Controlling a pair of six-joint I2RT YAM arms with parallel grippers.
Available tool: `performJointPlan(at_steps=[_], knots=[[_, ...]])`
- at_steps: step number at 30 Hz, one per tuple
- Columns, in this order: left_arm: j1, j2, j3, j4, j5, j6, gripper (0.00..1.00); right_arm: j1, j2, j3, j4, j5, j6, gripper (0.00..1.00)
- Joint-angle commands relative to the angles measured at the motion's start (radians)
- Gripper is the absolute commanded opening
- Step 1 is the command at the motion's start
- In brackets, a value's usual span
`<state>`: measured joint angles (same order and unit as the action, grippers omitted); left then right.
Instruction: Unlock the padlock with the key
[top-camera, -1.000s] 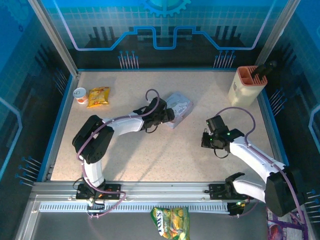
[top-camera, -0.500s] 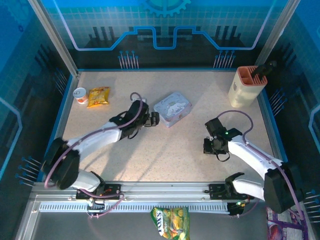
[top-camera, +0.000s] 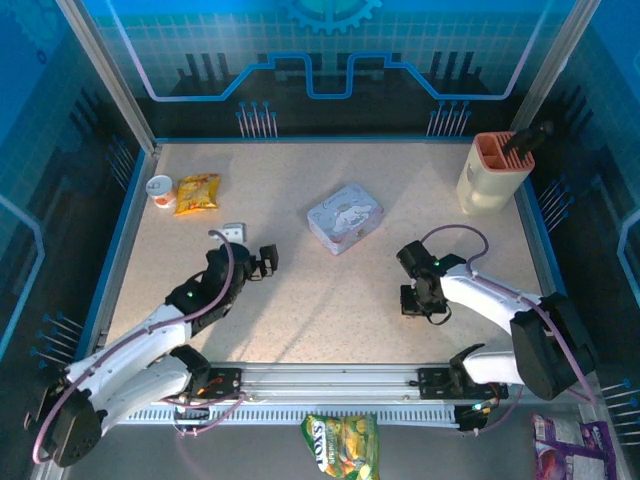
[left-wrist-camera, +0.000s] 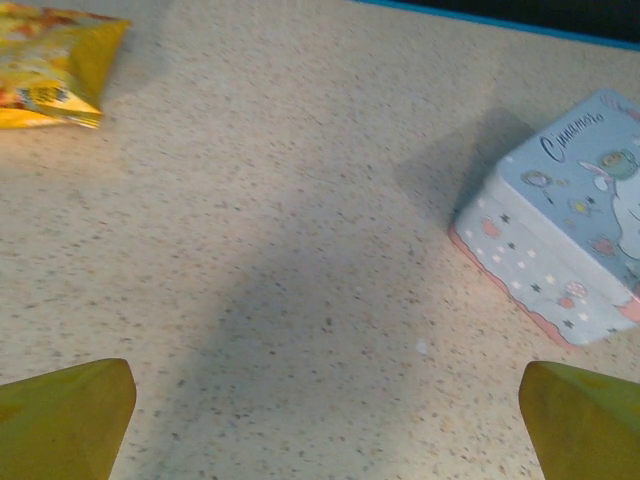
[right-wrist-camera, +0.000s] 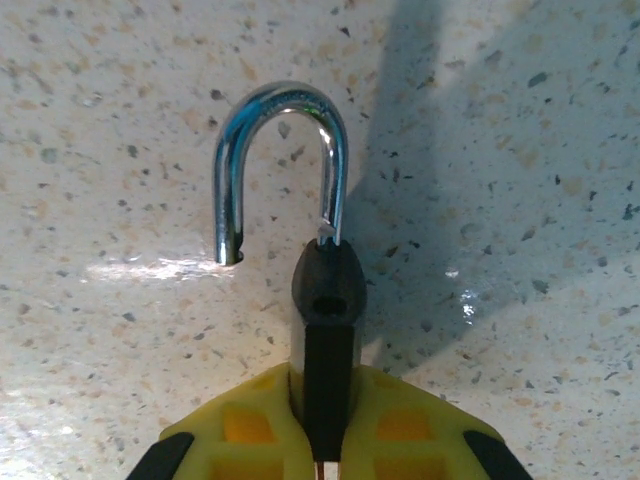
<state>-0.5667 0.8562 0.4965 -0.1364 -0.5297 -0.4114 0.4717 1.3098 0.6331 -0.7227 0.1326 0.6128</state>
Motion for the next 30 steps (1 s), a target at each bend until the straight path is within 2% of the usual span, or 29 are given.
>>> performJointPlan(at_steps=[1, 9, 11, 15, 22, 27, 30], knots=[[0.017, -0.050, -0.031, 0.009, -0.093, 0.026, 0.99, 0.021, 0.017, 0.031, -0.023, 0.034, 0.021, 0.10], [0.026, -0.096, -0.049, 0.015, -0.139, 0.053, 0.99, 0.043, -0.005, 0.057, -0.064, 0.076, 0.025, 0.41], [0.026, -0.098, -0.050, 0.019, -0.152, 0.061, 0.99, 0.045, -0.023, 0.062, -0.071, 0.079, 0.025, 0.43], [0.025, -0.101, -0.044, 0.019, -0.185, 0.075, 0.99, 0.045, -0.088, 0.096, -0.101, 0.092, 0.013, 0.53], [0.027, -0.111, -0.066, 0.086, -0.303, 0.101, 0.99, 0.045, -0.238, 0.189, -0.160, 0.201, -0.051, 0.71], [0.027, -0.137, -0.134, 0.207, -0.359, 0.175, 0.99, 0.031, -0.338, 0.277, -0.169, 0.311, -0.096, 0.75], [0.032, -0.154, -0.171, 0.311, -0.372, 0.260, 0.99, 0.020, -0.407, 0.286, -0.104, 0.353, -0.150, 0.76]])
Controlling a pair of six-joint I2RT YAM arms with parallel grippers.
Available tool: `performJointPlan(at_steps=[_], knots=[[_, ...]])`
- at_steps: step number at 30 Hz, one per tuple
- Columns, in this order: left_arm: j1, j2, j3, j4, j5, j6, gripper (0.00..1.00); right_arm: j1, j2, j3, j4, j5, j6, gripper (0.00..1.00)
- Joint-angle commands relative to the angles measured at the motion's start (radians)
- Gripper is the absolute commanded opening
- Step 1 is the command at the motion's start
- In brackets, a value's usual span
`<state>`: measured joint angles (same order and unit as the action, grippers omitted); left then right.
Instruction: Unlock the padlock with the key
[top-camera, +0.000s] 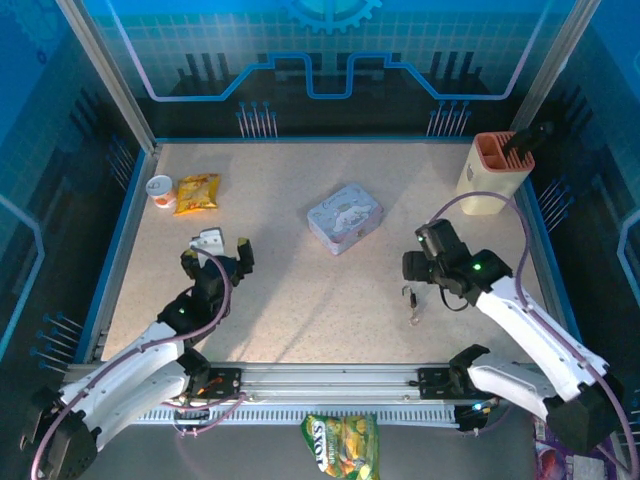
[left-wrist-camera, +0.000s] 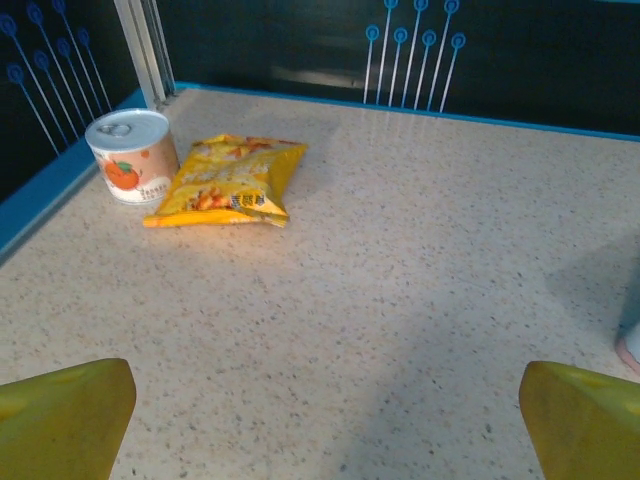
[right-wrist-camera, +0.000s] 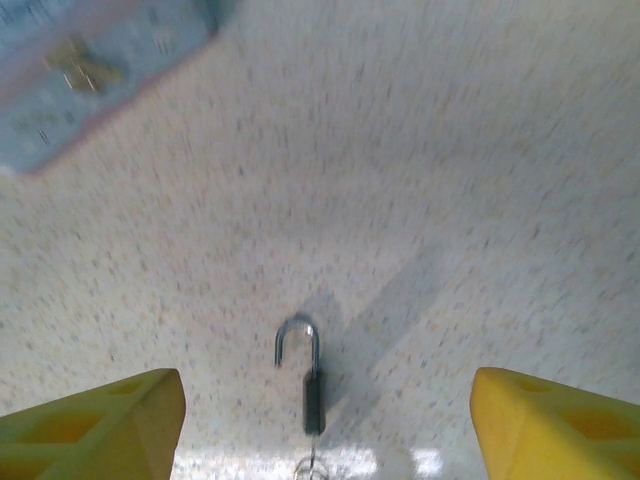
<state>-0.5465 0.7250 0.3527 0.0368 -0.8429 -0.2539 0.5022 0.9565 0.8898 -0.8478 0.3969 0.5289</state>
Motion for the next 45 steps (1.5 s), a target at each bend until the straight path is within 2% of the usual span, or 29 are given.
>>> performJointPlan(at_steps=[1, 7, 9, 11, 15, 21, 25, 28, 30, 32, 33, 34, 38, 41, 45], knots=[[0.019, -0.019, -0.039, 0.180, -0.055, 0.137, 0.99, -0.017, -0.078, 0.012, 0.071, 0.091, -0.105, 0.77], [0.123, 0.117, -0.176, 0.589, 0.028, 0.344, 0.99, -0.065, -0.256, -0.286, 0.538, 0.068, -0.380, 0.83], [0.170, 0.180, -0.170, 0.602, 0.081, 0.337, 0.99, -0.073, -0.309, -0.396, 0.713, 0.079, -0.445, 0.91], [0.211, 0.252, -0.156, 0.608, 0.157, 0.333, 0.99, -0.098, -0.319, -0.470, 0.832, 0.083, -0.479, 0.94], [0.287, 0.437, -0.155, 0.776, 0.289, 0.342, 0.99, -0.164, -0.203, -0.554, 0.988, 0.091, -0.516, 0.96], [0.373, 0.578, -0.083, 0.828, 0.525, 0.349, 0.99, -0.255, 0.034, -0.618, 1.257, -0.011, -0.548, 0.97], [0.442, 0.708, -0.083, 0.989, 0.645, 0.326, 0.99, -0.277, 0.156, -0.612, 1.412, -0.055, -0.596, 0.98], [0.466, 0.874, -0.088, 1.189, 0.657, 0.332, 0.99, -0.315, 0.235, -0.603, 1.521, -0.100, -0.597, 1.00], [0.483, 0.817, -0.058, 1.033, 0.682, 0.294, 0.99, -0.366, 0.278, -0.574, 1.523, -0.164, -0.574, 1.00], [0.485, 0.840, -0.015, 0.998, 0.628, 0.286, 0.99, -0.410, 0.323, -0.551, 1.545, -0.239, -0.548, 1.00], [0.490, 0.827, 0.019, 0.912, 0.600, 0.257, 0.99, -0.428, 0.345, -0.539, 1.563, -0.259, -0.536, 1.00], [0.511, 0.833, 0.013, 0.929, 0.634, 0.246, 0.99, -0.445, 0.364, -0.530, 1.573, -0.278, -0.526, 1.00], [0.516, 0.831, 0.009, 0.936, 0.600, 0.231, 0.99, -0.494, 0.403, -0.490, 1.549, -0.335, -0.459, 1.00], [0.516, 0.831, 0.009, 0.935, 0.601, 0.231, 0.99, -0.495, 0.412, -0.496, 1.573, -0.337, -0.454, 1.00], [0.517, 0.831, 0.008, 0.937, 0.602, 0.231, 0.99, -0.495, 0.541, -0.545, 1.799, -0.355, -0.475, 1.00]])
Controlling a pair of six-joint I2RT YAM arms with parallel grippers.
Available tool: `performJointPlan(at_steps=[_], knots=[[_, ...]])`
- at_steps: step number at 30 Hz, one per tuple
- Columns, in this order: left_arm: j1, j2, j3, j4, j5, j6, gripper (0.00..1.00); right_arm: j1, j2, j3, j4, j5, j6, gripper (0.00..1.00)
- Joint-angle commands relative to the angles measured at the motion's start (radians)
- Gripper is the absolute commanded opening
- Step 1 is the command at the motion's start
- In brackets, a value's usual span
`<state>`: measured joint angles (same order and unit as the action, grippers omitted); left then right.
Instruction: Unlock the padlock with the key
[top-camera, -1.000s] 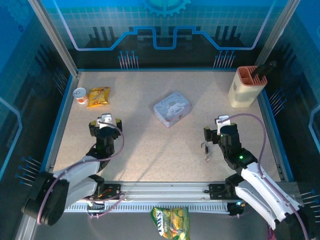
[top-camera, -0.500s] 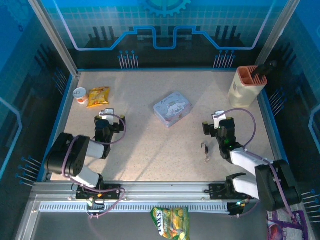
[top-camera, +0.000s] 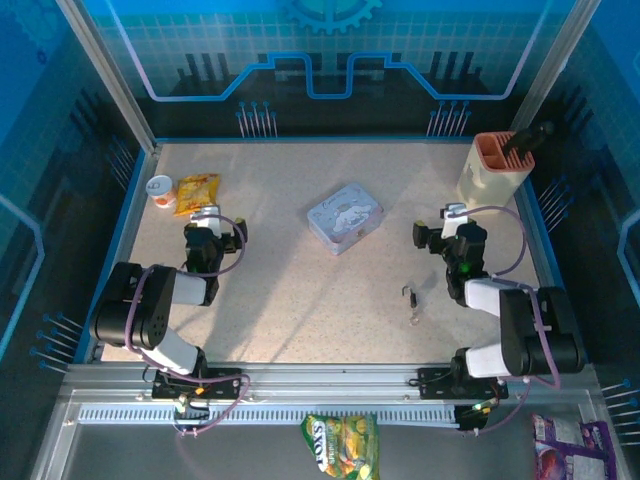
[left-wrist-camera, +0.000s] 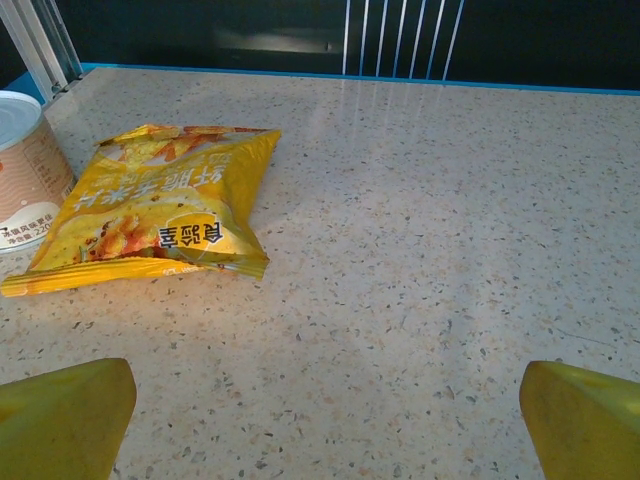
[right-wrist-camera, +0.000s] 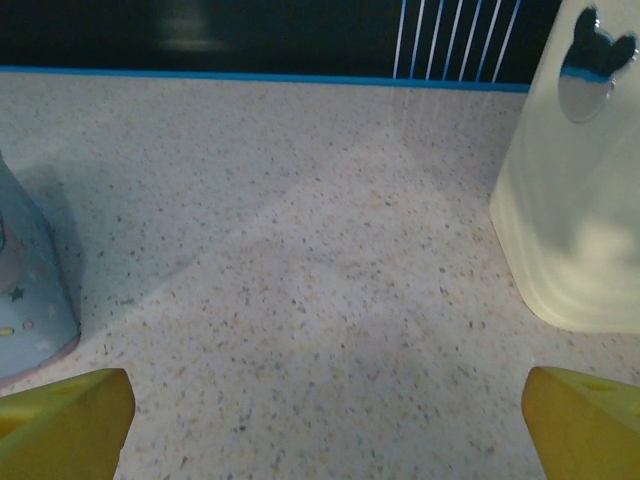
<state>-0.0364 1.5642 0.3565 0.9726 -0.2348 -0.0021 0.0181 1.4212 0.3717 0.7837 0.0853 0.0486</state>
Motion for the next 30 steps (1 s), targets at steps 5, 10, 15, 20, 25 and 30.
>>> performJointPlan(at_steps=[5, 10, 15, 20, 25, 30], knots=[[0.007, -0.009, 0.005, 0.000, -0.007, -0.021, 0.99, 0.011, 0.121, -0.018, 0.198, -0.010, -0.013, 1.00], [0.007, -0.006, 0.006, 0.000, -0.006, -0.020, 0.99, 0.055, 0.120, 0.007, 0.148, 0.084, -0.033, 1.00], [0.006, -0.009, 0.006, 0.000, -0.005, -0.019, 0.99, 0.059, 0.121, 0.011, 0.139, 0.081, -0.040, 1.00], [0.006, -0.007, 0.006, 0.001, -0.004, -0.019, 0.99, 0.059, 0.120, 0.014, 0.137, 0.082, -0.041, 1.00], [0.007, -0.008, 0.006, 0.001, -0.005, -0.019, 0.99, 0.053, 0.118, 0.010, 0.134, 0.101, -0.024, 1.00], [0.007, -0.008, 0.006, 0.001, -0.004, -0.019, 0.99, 0.069, 0.122, -0.003, 0.171, 0.161, -0.024, 1.00]])
